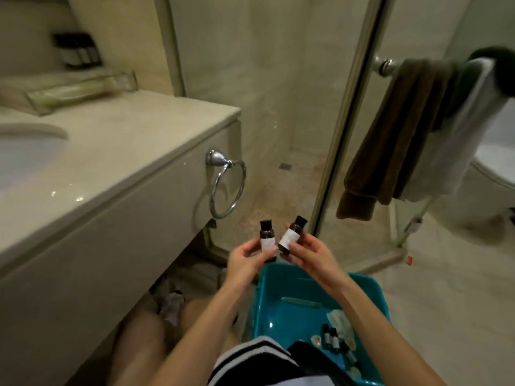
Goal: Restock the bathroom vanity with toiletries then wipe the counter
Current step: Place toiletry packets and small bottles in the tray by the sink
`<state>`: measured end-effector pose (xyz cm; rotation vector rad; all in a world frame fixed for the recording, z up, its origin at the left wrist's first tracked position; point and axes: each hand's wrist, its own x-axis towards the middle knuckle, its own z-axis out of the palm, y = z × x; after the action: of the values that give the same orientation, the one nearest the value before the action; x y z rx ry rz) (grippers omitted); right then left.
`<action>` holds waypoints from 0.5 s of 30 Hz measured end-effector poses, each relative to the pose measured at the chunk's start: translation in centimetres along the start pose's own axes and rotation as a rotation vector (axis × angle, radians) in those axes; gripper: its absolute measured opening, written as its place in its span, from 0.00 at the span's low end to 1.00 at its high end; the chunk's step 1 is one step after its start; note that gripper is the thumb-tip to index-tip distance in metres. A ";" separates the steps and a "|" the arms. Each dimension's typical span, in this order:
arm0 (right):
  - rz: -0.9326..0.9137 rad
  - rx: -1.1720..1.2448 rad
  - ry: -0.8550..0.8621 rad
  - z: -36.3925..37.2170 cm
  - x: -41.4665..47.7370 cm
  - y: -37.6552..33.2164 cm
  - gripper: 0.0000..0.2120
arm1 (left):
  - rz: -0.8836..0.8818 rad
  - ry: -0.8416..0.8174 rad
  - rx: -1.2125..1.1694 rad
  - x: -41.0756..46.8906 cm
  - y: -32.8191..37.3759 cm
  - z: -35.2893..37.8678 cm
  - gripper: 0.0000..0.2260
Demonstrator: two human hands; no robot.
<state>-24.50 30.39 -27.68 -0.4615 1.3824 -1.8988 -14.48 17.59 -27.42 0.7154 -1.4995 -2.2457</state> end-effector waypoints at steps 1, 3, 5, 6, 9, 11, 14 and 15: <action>-0.025 -0.008 -0.008 0.6 -0.2 -0.9 0.17 | 0.037 -0.020 0.013 -0.5 1.0 0.1 0.16; -0.067 -0.006 -0.027 1.4 -0.5 -2.2 0.15 | 0.075 -0.027 0.010 -1.1 2.5 0.3 0.16; -0.104 -0.012 -0.063 2.7 -1.0 -3.9 0.16 | 0.122 -0.008 0.013 -2.0 4.6 0.3 0.16; -0.123 -0.019 -0.088 3.4 -1.1 -4.8 0.17 | 0.156 0.001 0.023 -2.4 5.7 0.3 0.17; -0.167 -0.035 -0.165 6.0 -0.9 -7.6 0.26 | 0.265 0.034 0.049 -3.9 9.7 0.3 0.15; -0.209 -0.068 -0.220 8.4 -0.5 -9.8 0.36 | 0.339 0.070 0.054 -4.8 12.6 0.1 0.14; -0.293 -0.111 -0.259 12.3 0.3 -13.4 0.39 | 0.424 0.102 0.073 -5.6 17.4 -0.6 0.14; -0.318 -0.121 -0.277 13.8 0.4 -14.6 0.37 | 0.454 0.120 0.095 -5.9 19.0 -0.9 0.14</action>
<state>-20.80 23.23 -9.29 -1.0156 1.3002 -1.9120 -9.04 12.83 -8.82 0.4659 -1.5358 -1.7749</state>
